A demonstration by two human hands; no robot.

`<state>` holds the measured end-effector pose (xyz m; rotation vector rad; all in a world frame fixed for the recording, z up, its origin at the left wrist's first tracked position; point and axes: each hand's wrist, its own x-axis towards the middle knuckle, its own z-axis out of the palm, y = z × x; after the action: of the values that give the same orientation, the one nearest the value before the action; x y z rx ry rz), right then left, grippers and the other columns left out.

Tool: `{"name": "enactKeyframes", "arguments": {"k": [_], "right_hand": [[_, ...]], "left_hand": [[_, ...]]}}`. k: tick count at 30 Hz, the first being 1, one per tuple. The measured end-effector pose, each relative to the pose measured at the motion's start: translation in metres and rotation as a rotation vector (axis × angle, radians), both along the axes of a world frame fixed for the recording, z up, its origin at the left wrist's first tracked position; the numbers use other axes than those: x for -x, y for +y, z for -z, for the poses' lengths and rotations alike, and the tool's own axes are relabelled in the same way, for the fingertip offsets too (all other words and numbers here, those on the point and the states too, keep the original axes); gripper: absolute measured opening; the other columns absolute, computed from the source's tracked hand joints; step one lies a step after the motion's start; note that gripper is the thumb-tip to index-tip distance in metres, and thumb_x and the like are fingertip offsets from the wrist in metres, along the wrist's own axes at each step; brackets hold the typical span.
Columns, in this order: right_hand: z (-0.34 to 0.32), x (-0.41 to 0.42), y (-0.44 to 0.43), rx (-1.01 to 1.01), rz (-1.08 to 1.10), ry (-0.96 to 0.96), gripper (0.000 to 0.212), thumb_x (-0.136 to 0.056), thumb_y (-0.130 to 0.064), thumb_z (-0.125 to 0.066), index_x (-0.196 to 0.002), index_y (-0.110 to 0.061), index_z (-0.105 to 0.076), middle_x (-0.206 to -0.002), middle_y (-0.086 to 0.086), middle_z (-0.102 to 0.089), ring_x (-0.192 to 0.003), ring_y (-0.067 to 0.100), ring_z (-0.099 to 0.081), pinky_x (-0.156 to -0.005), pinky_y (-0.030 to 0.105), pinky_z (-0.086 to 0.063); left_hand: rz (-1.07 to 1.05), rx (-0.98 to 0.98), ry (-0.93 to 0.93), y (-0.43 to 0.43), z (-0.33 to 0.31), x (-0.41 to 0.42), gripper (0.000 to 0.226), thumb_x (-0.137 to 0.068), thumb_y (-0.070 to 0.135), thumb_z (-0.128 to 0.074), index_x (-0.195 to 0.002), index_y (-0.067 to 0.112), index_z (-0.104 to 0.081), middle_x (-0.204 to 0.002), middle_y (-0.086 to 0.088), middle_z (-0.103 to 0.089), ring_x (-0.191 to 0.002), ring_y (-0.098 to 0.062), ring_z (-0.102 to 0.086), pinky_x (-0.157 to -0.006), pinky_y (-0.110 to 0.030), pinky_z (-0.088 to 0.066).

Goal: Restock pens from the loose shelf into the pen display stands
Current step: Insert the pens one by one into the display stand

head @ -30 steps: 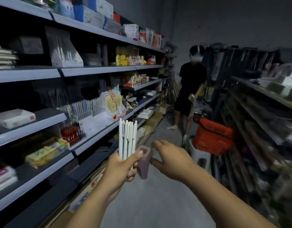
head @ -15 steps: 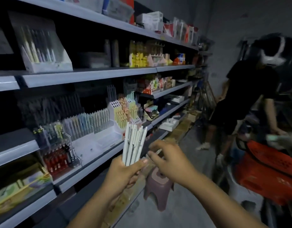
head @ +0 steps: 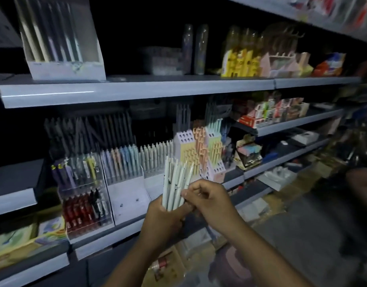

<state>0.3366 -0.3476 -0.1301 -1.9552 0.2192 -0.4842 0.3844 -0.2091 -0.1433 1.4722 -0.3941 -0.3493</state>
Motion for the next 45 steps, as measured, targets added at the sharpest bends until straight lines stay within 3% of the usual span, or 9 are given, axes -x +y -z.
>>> {"name": "enactKeyframes", "arguments": {"k": [6,10,13,18,22,28,35,39,45], "right_hand": [[0.018,-0.105,-0.055,-0.059,-0.026,-0.038,0.022,-0.096,-0.026,-0.068,-0.082,-0.009,-0.067,-0.068,0.005,-0.065,-0.059,0.018,-0.065,-0.061,0.04,-0.056],[0.025,-0.169,-0.087,-0.215,0.02,-0.085,0.017,-0.097,-0.017,-0.066,-0.09,-0.002,-0.068,-0.072,0.022,-0.064,-0.056,0.02,-0.063,-0.055,0.031,-0.052],[0.035,-0.21,-0.102,-0.238,0.065,-0.147,0.014,-0.097,-0.012,-0.066,-0.088,-0.002,-0.07,-0.07,0.018,-0.065,-0.058,0.02,-0.064,-0.055,0.027,-0.052],[0.07,-0.267,-0.113,-0.045,0.036,-0.153,0.015,-0.099,-0.016,-0.064,-0.085,-0.019,-0.067,-0.072,0.002,-0.066,-0.068,0.02,-0.065,-0.065,0.038,-0.052],[0.101,-0.304,-0.114,0.101,-0.025,-0.155,0.03,-0.102,-0.027,-0.058,-0.078,-0.01,-0.055,-0.069,0.015,-0.053,-0.065,0.034,-0.056,-0.062,0.044,-0.044],[0.129,-0.334,-0.118,0.214,-0.05,-0.176,0.045,-0.1,-0.02,-0.062,-0.066,-0.037,-0.039,-0.059,-0.006,-0.044,-0.05,0.009,-0.042,-0.054,0.027,-0.033],[0.146,-0.353,-0.124,0.287,-0.126,-0.177,0.038,-0.1,-0.03,-0.059,-0.069,-0.026,-0.038,-0.056,0.0,-0.035,-0.049,0.019,-0.044,-0.051,0.035,-0.035],[0.157,-0.359,-0.124,0.358,-0.145,-0.115,0.027,-0.098,-0.027,-0.065,-0.074,-0.017,-0.054,-0.063,0.006,-0.055,-0.059,0.019,-0.058,-0.057,0.042,-0.051],[0.16,-0.358,-0.121,0.424,-0.168,-0.059,0.029,-0.096,-0.032,-0.061,-0.085,-0.006,-0.066,-0.075,0.016,-0.066,-0.071,0.027,-0.064,-0.067,0.047,-0.054]], "left_hand": [[-0.038,0.099,0.149,-0.048,0.018,-0.094,0.027,-0.089,0.009,-0.073,-0.067,0.006,-0.059,-0.042,0.0,-0.052,-0.032,-0.009,-0.044,-0.04,-0.019,-0.037],[-0.123,0.09,0.2,-0.063,0.042,-0.153,0.039,-0.085,0.018,-0.078,-0.057,0.005,-0.054,-0.047,-0.017,-0.045,-0.037,-0.019,-0.039,-0.042,-0.024,-0.034],[-0.194,0.117,0.282,-0.062,0.06,-0.186,0.041,-0.09,0.013,-0.075,-0.054,0.004,-0.057,-0.048,-0.018,-0.045,-0.034,-0.019,-0.038,-0.041,-0.023,-0.032],[-0.323,0.141,0.381,-0.054,0.08,-0.222,0.044,-0.09,0.014,-0.073,-0.048,0.006,-0.062,-0.051,-0.02,-0.045,-0.036,-0.018,-0.038,-0.041,-0.023,-0.031],[-0.414,0.163,0.361,-0.053,0.089,-0.233,0.04,-0.089,0.011,-0.073,-0.051,0.006,-0.063,-0.052,-0.019,-0.046,-0.037,-0.017,-0.038,-0.041,-0.024,-0.03],[-0.411,0.149,0.282,-0.052,0.095,-0.234,0.033,-0.095,0.012,-0.066,-0.069,-0.007,-0.06,-0.044,-0.014,-0.04,-0.036,-0.016,-0.03,-0.043,-0.025,-0.026],[-0.402,0.172,0.166,-0.049,0.09,-0.238,0.039,-0.097,0.02,-0.062,-0.07,-0.009,-0.062,-0.045,-0.009,-0.033,-0.037,-0.016,-0.023,-0.045,-0.025,-0.023],[-0.427,0.196,0.178,-0.049,0.088,-0.243,0.041,-0.099,0.024,-0.06,-0.074,-0.009,-0.062,-0.052,-0.014,-0.034,-0.041,-0.018,-0.025,-0.048,-0.03,-0.02],[-0.442,0.206,0.2,-0.054,0.086,-0.243,0.037,-0.1,0.021,-0.061,-0.064,0.015,-0.071,-0.068,-0.02,-0.047,-0.052,-0.02,-0.031,-0.053,-0.037,-0.021]]}}
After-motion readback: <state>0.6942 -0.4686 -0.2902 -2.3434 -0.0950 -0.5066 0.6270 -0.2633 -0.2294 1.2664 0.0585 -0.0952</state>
